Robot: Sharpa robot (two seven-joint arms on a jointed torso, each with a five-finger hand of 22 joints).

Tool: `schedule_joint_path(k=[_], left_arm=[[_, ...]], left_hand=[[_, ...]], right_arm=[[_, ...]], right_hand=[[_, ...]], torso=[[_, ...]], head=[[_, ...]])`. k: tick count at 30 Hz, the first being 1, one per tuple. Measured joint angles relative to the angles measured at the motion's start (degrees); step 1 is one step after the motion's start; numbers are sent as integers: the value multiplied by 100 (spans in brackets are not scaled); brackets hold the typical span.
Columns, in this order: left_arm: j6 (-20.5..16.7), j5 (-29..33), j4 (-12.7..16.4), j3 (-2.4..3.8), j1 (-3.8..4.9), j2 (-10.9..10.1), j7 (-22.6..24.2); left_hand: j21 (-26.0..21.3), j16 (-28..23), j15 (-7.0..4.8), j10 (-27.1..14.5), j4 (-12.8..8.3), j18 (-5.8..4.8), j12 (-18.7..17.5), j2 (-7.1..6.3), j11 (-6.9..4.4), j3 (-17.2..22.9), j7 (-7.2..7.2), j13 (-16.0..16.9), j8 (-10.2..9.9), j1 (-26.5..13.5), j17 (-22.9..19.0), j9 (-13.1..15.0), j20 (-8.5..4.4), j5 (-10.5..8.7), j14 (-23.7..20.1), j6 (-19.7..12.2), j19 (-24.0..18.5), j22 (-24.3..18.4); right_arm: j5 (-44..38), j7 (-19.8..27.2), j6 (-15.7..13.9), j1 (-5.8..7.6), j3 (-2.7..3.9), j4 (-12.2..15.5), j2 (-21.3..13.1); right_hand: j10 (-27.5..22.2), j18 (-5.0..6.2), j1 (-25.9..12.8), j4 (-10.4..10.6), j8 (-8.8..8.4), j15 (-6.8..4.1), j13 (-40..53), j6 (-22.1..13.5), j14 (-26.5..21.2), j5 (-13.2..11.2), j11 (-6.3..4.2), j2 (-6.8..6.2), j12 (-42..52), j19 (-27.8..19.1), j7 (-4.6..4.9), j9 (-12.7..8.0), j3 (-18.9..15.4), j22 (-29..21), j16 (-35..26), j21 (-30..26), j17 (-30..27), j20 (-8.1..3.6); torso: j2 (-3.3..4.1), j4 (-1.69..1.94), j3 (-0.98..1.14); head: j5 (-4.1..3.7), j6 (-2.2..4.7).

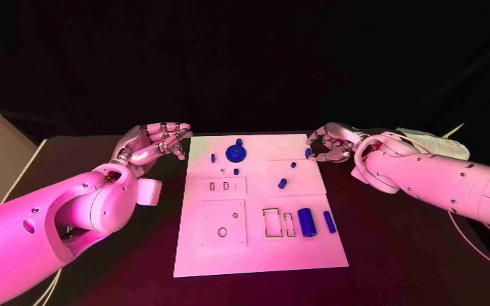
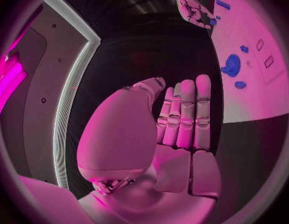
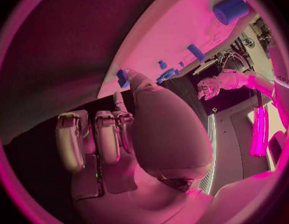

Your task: Assemble the parts on the task board

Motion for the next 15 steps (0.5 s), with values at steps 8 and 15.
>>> schedule_joint_path(k=[8,15], left_arm=[[0,0,1,0,0,-4,-2],[0,0,-2,0,0,-8,-3]], left_hand=[[0,0,0,0,0,0,0,0,0,0,0,0,0,0,0,-1,0,0,0,0,0,0],[0,0,0,0,0,0,0,0,0,0,0,-1,0,0,0,-1,0,0,0,0,0,0]], right_arm=[[-36,-13,5,-8,4,-42,46],[-62,-26,37,-16,1,-66,72]], right_hand=[[0,0,74,64,40,0,0,188,0,1,0,78,0,0,-41,28,112,0,0,0,0,0],[13,0,38,114,101,-16,-1,382,-7,-84,-12,178,0,-6,-112,45,282,-1,0,0,0,-19]], torso=[[10,-5,4],[6,-2,5]], head=[[10,-20],[11,-34]])
